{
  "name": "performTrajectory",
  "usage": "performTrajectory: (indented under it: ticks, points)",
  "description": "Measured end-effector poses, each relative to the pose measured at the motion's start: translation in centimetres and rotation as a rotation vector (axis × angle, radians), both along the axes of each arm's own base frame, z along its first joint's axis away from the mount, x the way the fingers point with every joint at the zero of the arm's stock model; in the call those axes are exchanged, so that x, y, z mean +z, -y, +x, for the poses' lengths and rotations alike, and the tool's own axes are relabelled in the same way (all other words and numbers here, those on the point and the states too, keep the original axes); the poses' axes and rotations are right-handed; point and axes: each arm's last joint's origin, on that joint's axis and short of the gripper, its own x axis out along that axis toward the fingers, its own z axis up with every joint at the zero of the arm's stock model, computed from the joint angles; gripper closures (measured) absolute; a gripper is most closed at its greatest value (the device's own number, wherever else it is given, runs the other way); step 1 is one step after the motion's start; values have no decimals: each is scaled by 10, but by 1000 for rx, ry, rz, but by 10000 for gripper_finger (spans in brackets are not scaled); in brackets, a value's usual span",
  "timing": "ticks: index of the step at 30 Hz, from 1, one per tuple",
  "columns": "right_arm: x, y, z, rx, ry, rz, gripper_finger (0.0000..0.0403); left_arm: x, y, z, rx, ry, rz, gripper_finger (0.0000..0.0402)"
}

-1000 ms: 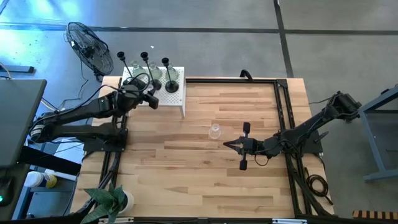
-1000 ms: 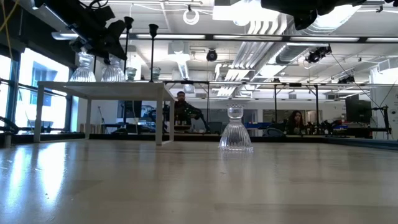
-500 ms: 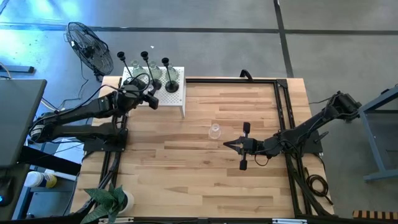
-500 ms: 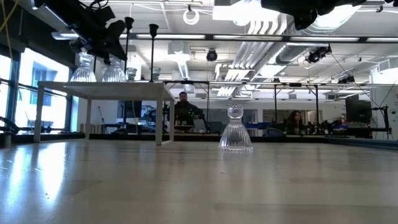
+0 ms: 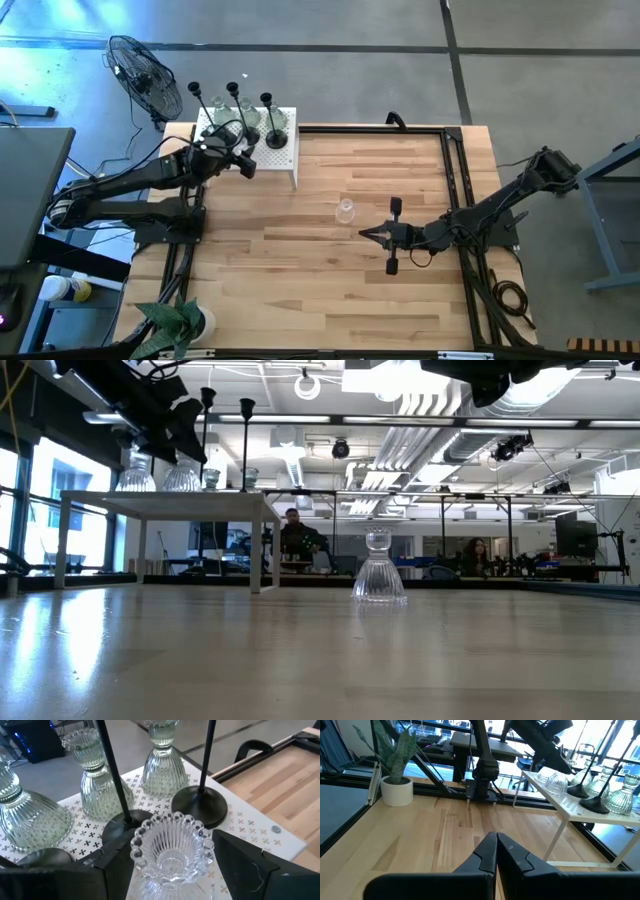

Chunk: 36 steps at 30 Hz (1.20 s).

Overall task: Pick & Place candle stick holders
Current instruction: Put the transparent glass candle holder on the shelf aligned with the other transparent glass candle holders

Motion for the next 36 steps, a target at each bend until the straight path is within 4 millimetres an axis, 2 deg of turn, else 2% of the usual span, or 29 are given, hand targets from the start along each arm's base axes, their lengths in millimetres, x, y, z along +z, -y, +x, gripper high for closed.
performTrajectory:
  ticks: [5, 18, 26, 28, 30, 36]
  points:
    - [0, 0, 0, 0, 0, 0, 401, 4, 0, -1, -8, 11, 3, 149]
    - [0, 0, 0, 0, 0, 0, 401, 30, 2, -4, -20, 32, 37, 149]
    - [0, 0, 0, 0, -1, -10, 400, 59, 5, -10, -43, 40, 62, 153]
    - [0, 0, 0, -1, -1, -7, 399, 64, 8, -12, -67, 35, 53, 172]
    - [0, 0, 0, -3, 0, 5, 399, 66, 15, -12, -110, 32, 59, 206]
    - [-7, 2, 0, -19, -62, 33, 402, 60, 53, 0, -286, -20, 138, 364]
